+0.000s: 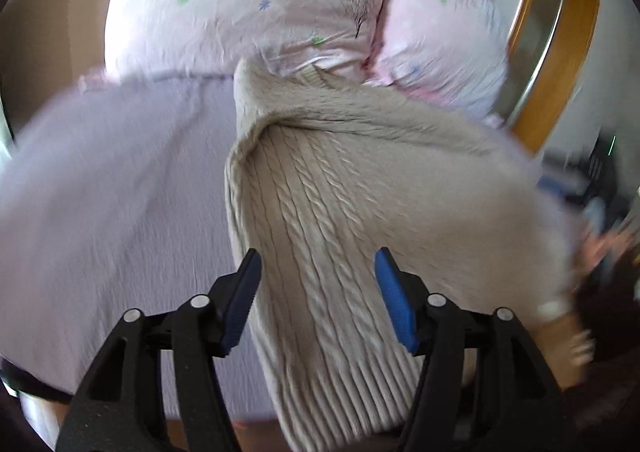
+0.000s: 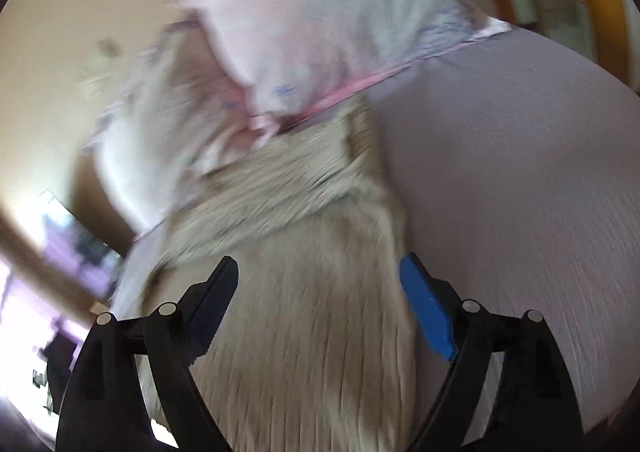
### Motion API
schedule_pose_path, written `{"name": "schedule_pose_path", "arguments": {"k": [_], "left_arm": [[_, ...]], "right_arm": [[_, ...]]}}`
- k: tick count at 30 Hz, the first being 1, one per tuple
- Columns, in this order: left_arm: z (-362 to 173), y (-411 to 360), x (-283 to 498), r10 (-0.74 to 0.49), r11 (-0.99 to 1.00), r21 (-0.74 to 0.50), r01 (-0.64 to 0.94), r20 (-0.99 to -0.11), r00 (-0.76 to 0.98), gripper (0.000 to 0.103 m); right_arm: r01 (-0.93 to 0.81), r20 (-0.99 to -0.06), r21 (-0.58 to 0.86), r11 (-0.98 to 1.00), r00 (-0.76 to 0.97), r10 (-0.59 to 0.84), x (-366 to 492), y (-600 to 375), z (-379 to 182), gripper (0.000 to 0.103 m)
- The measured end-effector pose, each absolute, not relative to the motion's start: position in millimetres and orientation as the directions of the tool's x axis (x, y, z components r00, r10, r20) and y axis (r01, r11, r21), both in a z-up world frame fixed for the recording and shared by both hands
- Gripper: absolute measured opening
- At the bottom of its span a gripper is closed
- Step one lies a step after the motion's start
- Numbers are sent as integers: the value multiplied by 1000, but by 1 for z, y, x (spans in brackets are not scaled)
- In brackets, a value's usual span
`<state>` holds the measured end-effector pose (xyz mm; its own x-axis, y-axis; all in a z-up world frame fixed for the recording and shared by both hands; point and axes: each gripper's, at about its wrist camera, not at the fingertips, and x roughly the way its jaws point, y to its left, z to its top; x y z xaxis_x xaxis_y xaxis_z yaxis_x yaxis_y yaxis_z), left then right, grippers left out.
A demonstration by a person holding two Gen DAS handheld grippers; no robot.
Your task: Fold small clothes
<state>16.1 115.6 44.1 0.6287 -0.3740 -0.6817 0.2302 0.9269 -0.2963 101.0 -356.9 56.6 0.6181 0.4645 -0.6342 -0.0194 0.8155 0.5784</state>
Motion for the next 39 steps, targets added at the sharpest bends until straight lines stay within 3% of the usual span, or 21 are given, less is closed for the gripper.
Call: {"name": "schedule_pose_path", "arguments": {"k": [5, 12, 17, 19, 20, 21, 22, 23, 28, 31, 35, 39], "left_arm": [[34, 149, 5, -385, 915, -376, 146, -704, 597, 63], [22, 123, 7, -398, 915, -367, 166, -761, 512, 62], [19, 102, 2, -368, 930, -321, 181, -805, 465, 53], [18, 99, 1, -351, 936, -310, 164, -819, 455, 45], [18, 99, 2, -330, 944, -298, 144, -831, 448, 35], [18, 100, 2, -324, 946, -296, 133, -837, 441, 27], [17, 101, 3, -331, 943, -309, 122, -841, 427, 9], [14, 103, 4, -353, 934, -339, 111, -839, 413, 9], [28, 108, 12, -445, 892, -426, 150, -776, 447, 8], [60, 113, 38, -501, 859, -470, 202, -689, 525, 8], [100, 120, 104, -477, 860, -469, 199, -602, 640, 8], [97, 129, 192, -408, 863, -499, 81, -593, 695, 8]], "right_arm": [[19, -755, 499, 867, 501, 424, 66, -364, 39, 84], [-120, -714, 579, 806, 402, 573, 46, -344, 38, 78], [-184, -640, 662, 727, 365, 676, 23, -339, 33, 74], [-186, -619, 686, 703, 360, 698, 20, -337, 27, 57], [-184, -611, 697, 693, 353, 709, 20, -336, 24, 51], [-185, -605, 704, 686, 348, 716, 19, -336, 20, 34], [-190, -593, 713, 675, 351, 725, 20, -336, 19, 17], [-198, -575, 721, 664, 364, 733, 23, -336, 20, 13], [-337, -353, 746, 575, 531, 770, 45, -351, 69, 10], [-393, -290, 702, 594, 605, 742, 85, -357, 104, 10], [-345, -288, 684, 643, 681, 673, 161, -359, 122, 10], [-153, -398, 698, 699, 730, 557, 257, -360, 92, 10]]}}
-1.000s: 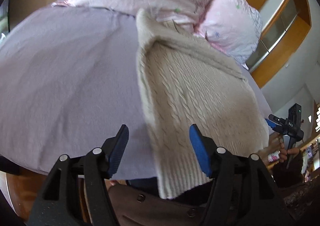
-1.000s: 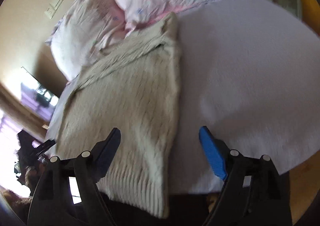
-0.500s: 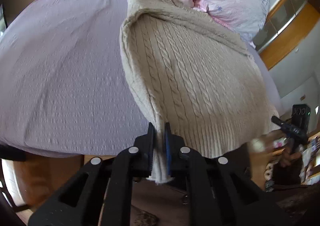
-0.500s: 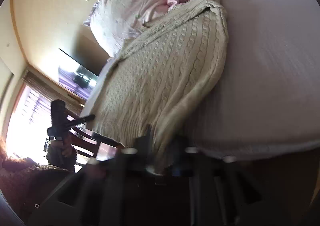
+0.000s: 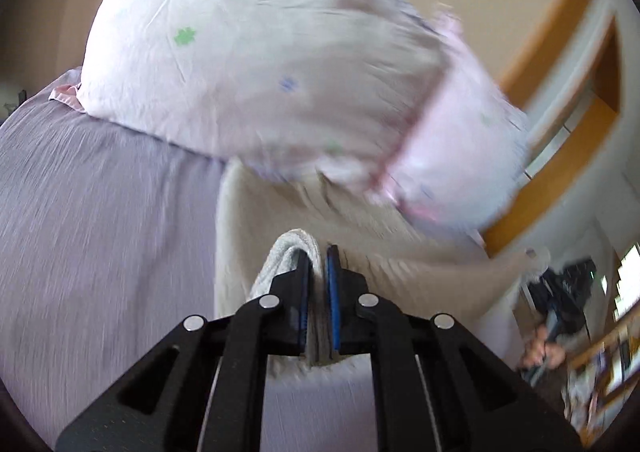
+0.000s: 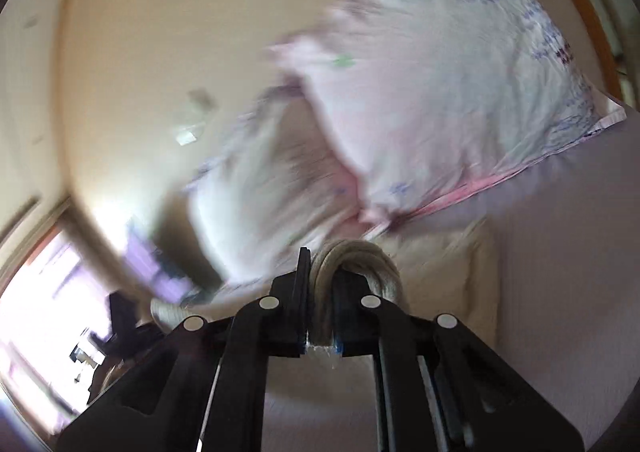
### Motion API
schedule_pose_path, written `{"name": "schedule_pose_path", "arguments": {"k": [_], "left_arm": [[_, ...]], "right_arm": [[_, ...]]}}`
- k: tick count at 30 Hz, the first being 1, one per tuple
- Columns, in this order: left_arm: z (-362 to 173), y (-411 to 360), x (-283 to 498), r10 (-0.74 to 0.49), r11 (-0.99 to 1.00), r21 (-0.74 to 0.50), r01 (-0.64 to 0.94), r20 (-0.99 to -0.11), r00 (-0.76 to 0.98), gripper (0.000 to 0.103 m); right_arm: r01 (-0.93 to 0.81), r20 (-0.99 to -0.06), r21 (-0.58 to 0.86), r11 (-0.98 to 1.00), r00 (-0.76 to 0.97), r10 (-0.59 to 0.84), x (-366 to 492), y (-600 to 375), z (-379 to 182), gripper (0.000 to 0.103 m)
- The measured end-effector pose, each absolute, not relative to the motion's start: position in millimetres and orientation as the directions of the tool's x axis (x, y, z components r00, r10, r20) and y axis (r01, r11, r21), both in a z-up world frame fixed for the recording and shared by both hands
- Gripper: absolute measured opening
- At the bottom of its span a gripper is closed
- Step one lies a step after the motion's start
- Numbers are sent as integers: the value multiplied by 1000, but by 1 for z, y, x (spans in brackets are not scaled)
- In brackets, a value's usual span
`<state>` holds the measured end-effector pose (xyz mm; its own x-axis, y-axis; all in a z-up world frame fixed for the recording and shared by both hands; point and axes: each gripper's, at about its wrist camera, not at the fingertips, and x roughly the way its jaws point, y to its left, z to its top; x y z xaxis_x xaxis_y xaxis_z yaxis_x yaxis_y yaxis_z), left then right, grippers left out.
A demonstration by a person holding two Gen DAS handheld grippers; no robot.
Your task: Fold small clothes
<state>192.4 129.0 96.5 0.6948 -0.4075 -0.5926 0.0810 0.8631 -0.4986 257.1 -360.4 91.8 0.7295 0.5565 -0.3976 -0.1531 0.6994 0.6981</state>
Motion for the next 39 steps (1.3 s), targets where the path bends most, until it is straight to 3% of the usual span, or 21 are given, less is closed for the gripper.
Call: {"name": "schedule_pose_path", "arguments": {"k": [6, 8, 9, 10, 11, 12, 13, 14, 17, 23, 29, 30, 32, 35, 39], "left_arm": [[23, 131, 297, -301, 865, -475, -162, -750, 589, 8], [12, 141, 303, -345, 802, -560, -207, -718, 605, 10], [12, 148, 302, -391, 747, -629, -218, -679, 621, 12], [12, 154, 301, -424, 708, -673, -215, -648, 633, 14], [16, 162, 299, -463, 658, -725, -206, -605, 648, 21], [22, 171, 293, -469, 629, -752, -199, -571, 674, 28], [31, 176, 287, -450, 635, -749, -191, -559, 697, 44], [38, 180, 282, -433, 649, -737, -186, -559, 707, 55], [51, 182, 266, -436, 716, -682, -146, -601, 669, 58], [30, 163, 239, -451, 798, -589, -124, -722, 525, 59], [9, 141, 224, -389, 854, -506, -124, -778, 493, 58], [12, 139, 224, -373, 860, -493, -132, -783, 498, 56], [13, 137, 224, -374, 850, -503, -158, -786, 492, 26], [24, 136, 225, -399, 820, -546, -171, -759, 514, 19], [75, 99, 230, -453, 815, -578, -43, -681, 576, 16]], "right_arm": [[169, -655, 633, 755, 637, 406, 341, -346, 24, 11], [197, -674, 622, 758, 627, 390, 345, -343, 19, 13], [186, -659, 632, 752, 640, 396, 347, -343, 21, 24], [155, -611, 667, 729, 674, 415, 343, -344, 30, 44], [132, -569, 694, 708, 703, 427, 340, -347, 35, 56], [116, -514, 710, 694, 758, 400, 331, -351, 46, 87], [101, -481, 716, 691, 789, 382, 324, -354, 53, 99], [69, -439, 731, 679, 810, 390, 316, -356, 59, 99], [-1, -391, 762, 647, 796, 462, 297, -358, 61, 99], [-112, -329, 742, 661, 799, 504, 249, -367, 41, 99], [-111, -295, 794, 598, 790, 538, 247, -375, 32, 99], [-120, -286, 791, 600, 795, 535, 243, -376, 33, 99], [-127, -272, 800, 586, 793, 544, 244, -377, 34, 99], [-131, -249, 813, 567, 802, 543, 242, -381, 37, 99], [-143, -192, 814, 563, 848, 493, 231, -398, 50, 99]]}}
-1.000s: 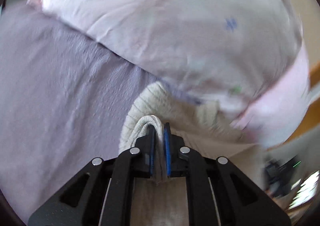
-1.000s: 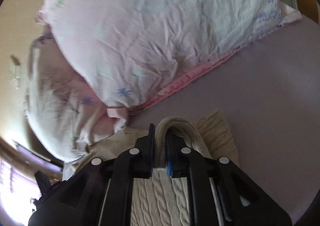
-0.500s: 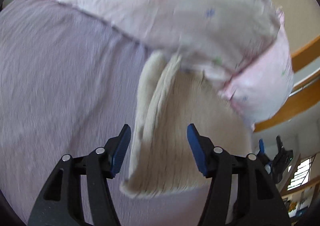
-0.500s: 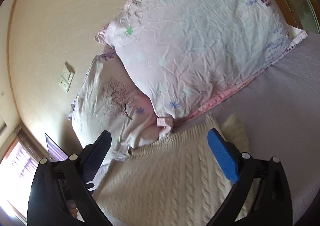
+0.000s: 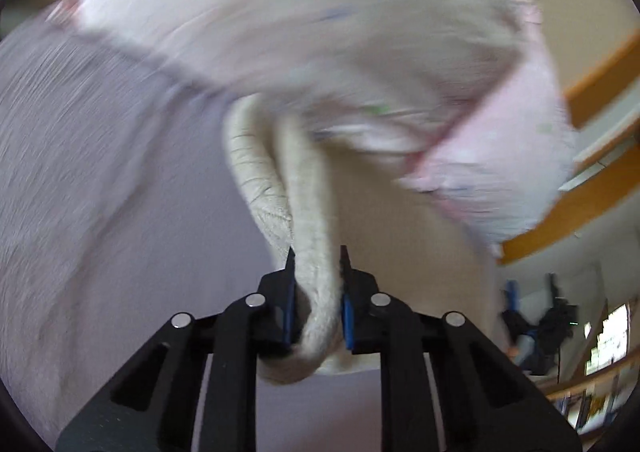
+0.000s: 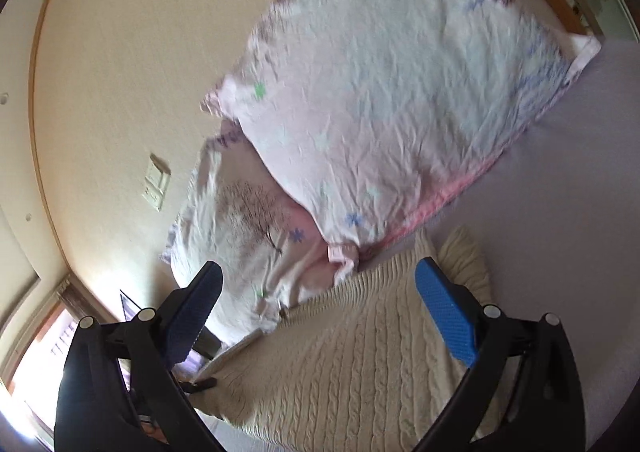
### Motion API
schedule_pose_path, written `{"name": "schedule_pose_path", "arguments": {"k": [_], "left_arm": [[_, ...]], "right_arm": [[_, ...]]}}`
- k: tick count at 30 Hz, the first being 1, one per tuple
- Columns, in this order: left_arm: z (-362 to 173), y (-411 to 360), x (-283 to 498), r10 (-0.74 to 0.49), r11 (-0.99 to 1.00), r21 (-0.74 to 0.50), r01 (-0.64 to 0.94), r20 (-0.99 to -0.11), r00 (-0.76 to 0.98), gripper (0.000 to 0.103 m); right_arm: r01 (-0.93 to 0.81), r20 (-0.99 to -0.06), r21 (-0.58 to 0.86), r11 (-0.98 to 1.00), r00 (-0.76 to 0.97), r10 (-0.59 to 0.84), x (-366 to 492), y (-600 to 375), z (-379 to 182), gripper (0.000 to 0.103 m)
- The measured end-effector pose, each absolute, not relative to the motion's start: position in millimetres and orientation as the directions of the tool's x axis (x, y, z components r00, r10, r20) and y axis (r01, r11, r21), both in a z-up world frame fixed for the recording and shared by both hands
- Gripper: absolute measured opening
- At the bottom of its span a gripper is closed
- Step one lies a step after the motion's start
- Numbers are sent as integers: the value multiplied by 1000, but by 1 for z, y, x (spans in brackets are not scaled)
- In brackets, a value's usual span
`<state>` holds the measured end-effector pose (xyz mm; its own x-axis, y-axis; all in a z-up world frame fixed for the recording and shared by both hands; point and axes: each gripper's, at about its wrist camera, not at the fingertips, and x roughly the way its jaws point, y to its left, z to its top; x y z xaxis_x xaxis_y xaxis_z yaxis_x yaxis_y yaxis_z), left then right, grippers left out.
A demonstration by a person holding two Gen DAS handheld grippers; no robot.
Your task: Fold small clothes
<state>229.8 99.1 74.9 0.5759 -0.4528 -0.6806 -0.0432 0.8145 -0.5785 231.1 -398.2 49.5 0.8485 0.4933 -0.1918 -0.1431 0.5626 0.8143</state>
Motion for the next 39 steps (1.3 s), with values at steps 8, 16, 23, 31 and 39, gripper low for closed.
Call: {"name": "schedule_pose_path", "arguments": {"k": [8, 16, 23, 31, 39], "left_arm": [[137, -111, 253, -672, 739, -560, 374, -578, 463, 8], [89, -209, 250, -727, 670, -571, 474, -633, 267, 15], [114, -89, 225, -625, 780, -475, 406, -607, 490, 54], [58, -26, 232, -546, 835, -502, 226, -703, 455, 57], [52, -40, 237, -577, 812, -538, 226, -681, 452, 69]], "right_arm": [[-84, -192, 792, 605, 906, 377, 216, -425, 56, 99], [-21, -266, 794, 607, 887, 378, 224, -436, 48, 99], [-95, -376, 752, 652, 751, 543, 222, -412, 57, 87], [-35, -709, 553, 833, 505, 492, 250, -348, 30, 52], [-17, -613, 531, 847, 682, 398, 246, -378, 64, 16]]}}
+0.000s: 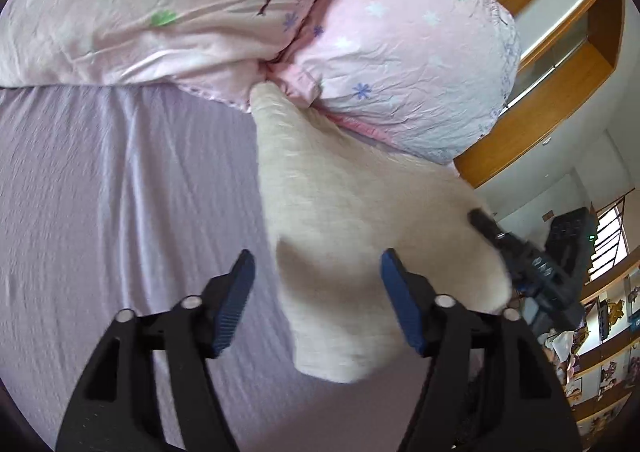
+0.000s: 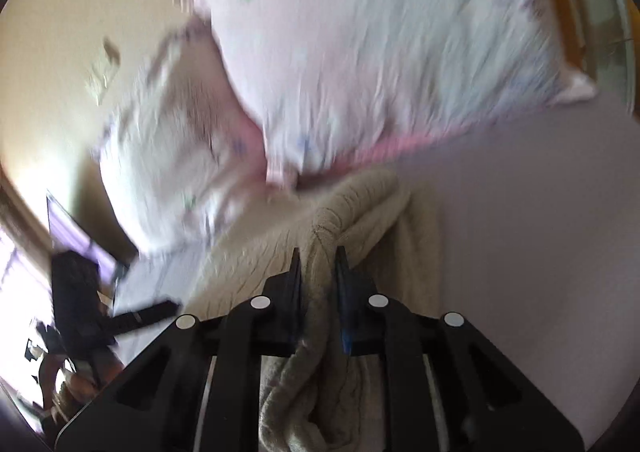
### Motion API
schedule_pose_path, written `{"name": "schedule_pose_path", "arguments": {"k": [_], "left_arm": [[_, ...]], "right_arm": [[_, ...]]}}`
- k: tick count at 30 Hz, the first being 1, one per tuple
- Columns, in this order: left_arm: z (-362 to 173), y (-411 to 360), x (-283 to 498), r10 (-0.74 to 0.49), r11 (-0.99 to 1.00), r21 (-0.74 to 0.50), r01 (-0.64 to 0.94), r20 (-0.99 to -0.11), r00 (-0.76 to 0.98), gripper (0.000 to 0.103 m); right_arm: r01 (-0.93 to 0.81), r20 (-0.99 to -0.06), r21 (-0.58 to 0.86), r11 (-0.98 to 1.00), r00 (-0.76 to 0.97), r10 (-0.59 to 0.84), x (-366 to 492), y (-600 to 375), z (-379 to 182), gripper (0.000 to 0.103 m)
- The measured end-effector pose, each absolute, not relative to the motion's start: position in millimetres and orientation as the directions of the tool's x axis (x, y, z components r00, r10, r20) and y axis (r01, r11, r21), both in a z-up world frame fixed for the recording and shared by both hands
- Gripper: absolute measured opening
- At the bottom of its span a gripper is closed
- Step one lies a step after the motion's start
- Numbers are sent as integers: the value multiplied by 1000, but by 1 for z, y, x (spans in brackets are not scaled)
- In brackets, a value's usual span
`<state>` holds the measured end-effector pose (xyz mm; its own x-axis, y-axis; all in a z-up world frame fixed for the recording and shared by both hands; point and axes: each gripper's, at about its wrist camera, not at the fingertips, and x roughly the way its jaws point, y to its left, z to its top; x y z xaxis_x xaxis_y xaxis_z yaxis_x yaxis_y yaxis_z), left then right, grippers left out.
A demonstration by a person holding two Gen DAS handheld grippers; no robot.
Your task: Fold small clothes
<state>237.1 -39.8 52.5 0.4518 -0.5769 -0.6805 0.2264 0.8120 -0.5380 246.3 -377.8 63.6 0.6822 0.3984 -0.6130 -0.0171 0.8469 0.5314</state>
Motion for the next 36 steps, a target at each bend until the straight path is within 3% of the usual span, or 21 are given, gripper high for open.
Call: {"name": "schedule_pose_path", "arguments": {"k": [3, 5, 7, 11, 14, 16, 18, 20, 21, 27, 31, 36], "left_arm": [[46, -54, 244, -571, 818, -530, 225, -696, 434, 72], [39, -63, 247, -554, 830, -516, 212, -719, 419, 73], [35, -68, 247, -549, 833, -512, 209, -722, 420, 76], [27, -76, 249, -568, 820, -536, 202, -718, 403, 77], [14, -80, 251, -614, 784, -593, 182, -702, 359, 76], [5, -79, 251, -645, 756, -634, 164, -678, 352, 65], [3, -78, 251, -649, 753, -635, 172, -675, 351, 54], [6, -69, 249, -679, 727, -661, 187, -648, 346, 40], [8, -63, 248, -686, 720, -666, 196, -639, 349, 38], [28, 6, 220, -656, 739, -630, 238, -594, 466, 34], [27, 50, 196, -562, 813, -539, 220, -627, 539, 34], [30, 58, 176, -457, 883, -424, 203, -674, 580, 42]], "right_arm": [[84, -743, 482, 872, 566, 357, 261, -383, 28, 21], [134, -740, 544, 828, 542, 399, 257, -393, 17, 45], [148, -706, 591, 793, 571, 419, 249, -403, 19, 90], [133, -698, 634, 762, 522, 490, 251, -401, 13, 90], [110, -673, 677, 728, 494, 551, 248, -394, 3, 78], [86, -651, 696, 713, 495, 576, 245, -391, -1, 58], [71, -605, 740, 669, 504, 617, 245, -390, -6, 45], [53, -559, 778, 626, 514, 651, 243, -390, -5, 38], [40, -544, 788, 614, 512, 665, 242, -387, -3, 37], [-157, -520, 762, 628, 429, 738, 245, -310, 23, 35], [-223, -603, 683, 696, 365, 709, 254, -255, 17, 35], [-133, -690, 566, 814, 464, 556, 242, -271, 38, 61]]}}
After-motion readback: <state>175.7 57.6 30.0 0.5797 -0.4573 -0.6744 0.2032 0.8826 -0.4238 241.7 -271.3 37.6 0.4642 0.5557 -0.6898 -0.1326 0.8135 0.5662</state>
